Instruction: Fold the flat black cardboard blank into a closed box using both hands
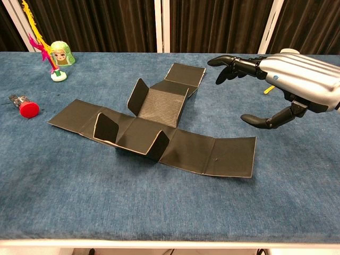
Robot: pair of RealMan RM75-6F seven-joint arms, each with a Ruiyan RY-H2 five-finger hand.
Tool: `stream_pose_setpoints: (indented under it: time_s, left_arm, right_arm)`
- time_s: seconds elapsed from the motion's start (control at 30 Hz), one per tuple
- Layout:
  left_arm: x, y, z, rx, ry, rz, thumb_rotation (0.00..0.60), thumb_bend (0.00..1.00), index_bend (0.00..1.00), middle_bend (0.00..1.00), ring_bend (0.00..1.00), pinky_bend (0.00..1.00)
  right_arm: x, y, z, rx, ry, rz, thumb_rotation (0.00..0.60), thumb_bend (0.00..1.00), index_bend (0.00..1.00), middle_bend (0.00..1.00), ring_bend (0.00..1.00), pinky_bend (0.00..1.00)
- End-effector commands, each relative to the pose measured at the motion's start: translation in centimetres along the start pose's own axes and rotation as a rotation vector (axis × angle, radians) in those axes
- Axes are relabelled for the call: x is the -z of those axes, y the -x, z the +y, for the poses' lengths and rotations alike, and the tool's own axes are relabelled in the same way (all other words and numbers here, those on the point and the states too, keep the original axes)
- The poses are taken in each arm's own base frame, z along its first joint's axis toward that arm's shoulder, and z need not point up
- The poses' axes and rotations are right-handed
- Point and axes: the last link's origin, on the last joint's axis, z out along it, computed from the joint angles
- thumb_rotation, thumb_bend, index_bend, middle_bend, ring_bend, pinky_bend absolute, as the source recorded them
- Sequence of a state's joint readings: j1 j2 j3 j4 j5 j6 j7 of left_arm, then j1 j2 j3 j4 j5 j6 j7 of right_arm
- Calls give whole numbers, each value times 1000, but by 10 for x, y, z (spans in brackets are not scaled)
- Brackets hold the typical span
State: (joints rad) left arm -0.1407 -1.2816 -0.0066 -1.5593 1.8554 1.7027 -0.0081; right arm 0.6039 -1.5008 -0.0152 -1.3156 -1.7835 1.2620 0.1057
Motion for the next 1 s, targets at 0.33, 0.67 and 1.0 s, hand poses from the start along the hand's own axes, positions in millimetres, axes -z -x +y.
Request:
stream_pose_setpoints:
  time_s: [0.33,0.67,1.0]
  left_arm:
    - [0,2,0,5,-1,6,600,138,231,172,135,351]
    - [2,3,-4,9,-11,6,600,138,231,172,135,351]
    - [1,3,-5,21,-13,11,600,138,232,172,136,351]
  right_arm:
    - [2,1,3,1,9,-5,600,373,81,241,196,254]
    - [-1,4,0,2,8,-13,600,373,91,241,196,254]
    - [-51,1,0,213,-34,-38,600,274,147,241,196,257]
